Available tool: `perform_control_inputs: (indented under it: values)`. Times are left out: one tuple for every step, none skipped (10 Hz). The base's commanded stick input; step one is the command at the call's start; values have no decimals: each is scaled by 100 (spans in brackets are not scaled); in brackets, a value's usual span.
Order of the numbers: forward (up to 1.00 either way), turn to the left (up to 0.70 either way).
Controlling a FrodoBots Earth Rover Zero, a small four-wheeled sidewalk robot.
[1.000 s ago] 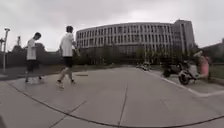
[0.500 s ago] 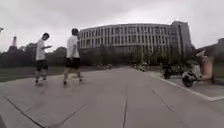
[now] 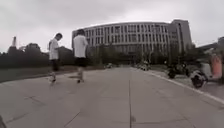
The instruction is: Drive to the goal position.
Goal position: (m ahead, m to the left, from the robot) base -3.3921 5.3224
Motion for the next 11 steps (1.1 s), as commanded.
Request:
perform_control_inputs:
  values:
    - [70,0]
    - [70,-25]
    - [70,-30]
    - [70,0]
    - [70,0]
    - [70,0]
    - [70,-2]
    - [70,-14]
    - [70,-30]
    - [70,-30]
    - [70,-30]
